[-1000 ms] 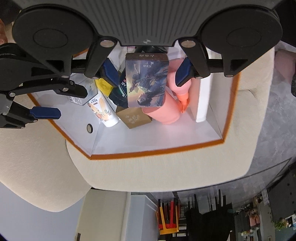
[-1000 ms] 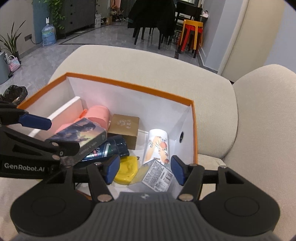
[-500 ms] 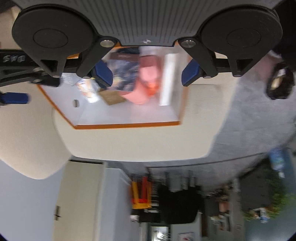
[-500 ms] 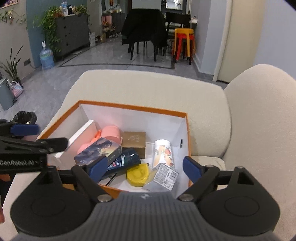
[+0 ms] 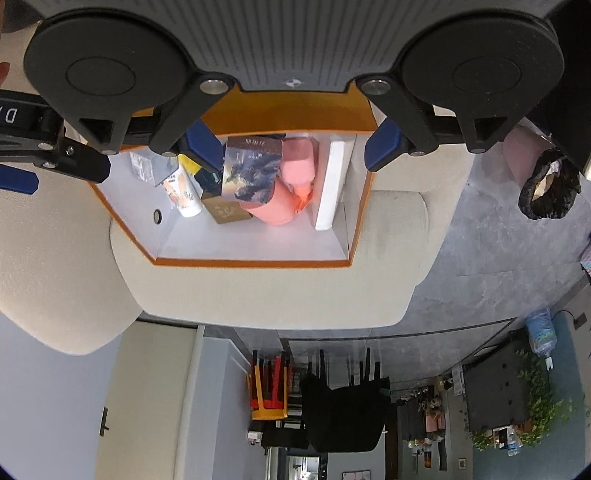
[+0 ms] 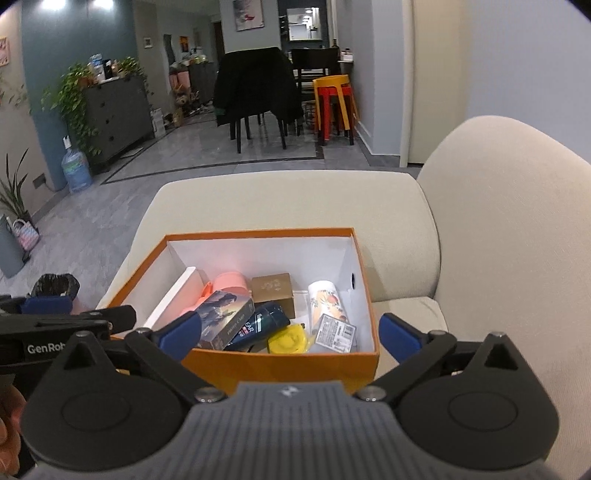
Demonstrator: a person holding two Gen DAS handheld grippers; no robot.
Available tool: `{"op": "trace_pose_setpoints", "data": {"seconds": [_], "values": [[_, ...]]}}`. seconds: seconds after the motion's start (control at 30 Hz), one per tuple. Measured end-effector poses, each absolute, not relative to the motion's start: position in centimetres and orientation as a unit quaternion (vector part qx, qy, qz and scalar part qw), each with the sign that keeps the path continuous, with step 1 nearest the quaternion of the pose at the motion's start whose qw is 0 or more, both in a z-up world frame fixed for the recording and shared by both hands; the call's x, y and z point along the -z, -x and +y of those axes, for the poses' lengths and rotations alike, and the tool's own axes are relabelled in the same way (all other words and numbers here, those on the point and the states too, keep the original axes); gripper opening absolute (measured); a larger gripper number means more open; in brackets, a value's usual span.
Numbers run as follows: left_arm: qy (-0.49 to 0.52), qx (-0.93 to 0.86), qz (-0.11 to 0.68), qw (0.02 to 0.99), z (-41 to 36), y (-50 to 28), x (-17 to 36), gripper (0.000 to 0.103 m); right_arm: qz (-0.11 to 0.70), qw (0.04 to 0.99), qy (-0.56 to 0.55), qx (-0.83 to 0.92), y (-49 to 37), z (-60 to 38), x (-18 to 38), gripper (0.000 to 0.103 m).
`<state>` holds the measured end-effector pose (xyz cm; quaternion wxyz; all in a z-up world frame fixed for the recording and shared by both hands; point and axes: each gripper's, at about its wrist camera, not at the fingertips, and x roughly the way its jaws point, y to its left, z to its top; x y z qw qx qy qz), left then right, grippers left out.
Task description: Organize rigid objects
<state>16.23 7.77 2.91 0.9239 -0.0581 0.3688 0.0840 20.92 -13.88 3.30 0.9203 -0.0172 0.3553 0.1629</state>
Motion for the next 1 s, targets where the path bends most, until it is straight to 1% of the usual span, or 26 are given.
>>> {"op": "trace_pose_setpoints", "data": {"seconds": [0.3,1.0], "values": [[0.046,-0.080,0.380,0.920,6.9,-15.9,-2.2,0.101,0.369,0.915,0.025,-0.161,-20.5,-13.4,-2.1,0.100],[0.037,-0.081,0.382,0.920,7.1,-16.1,-2.3,0.101,0.374,0.913,0.029,-0.160,-20.5,-13.0,-1.8,0.100]]}}
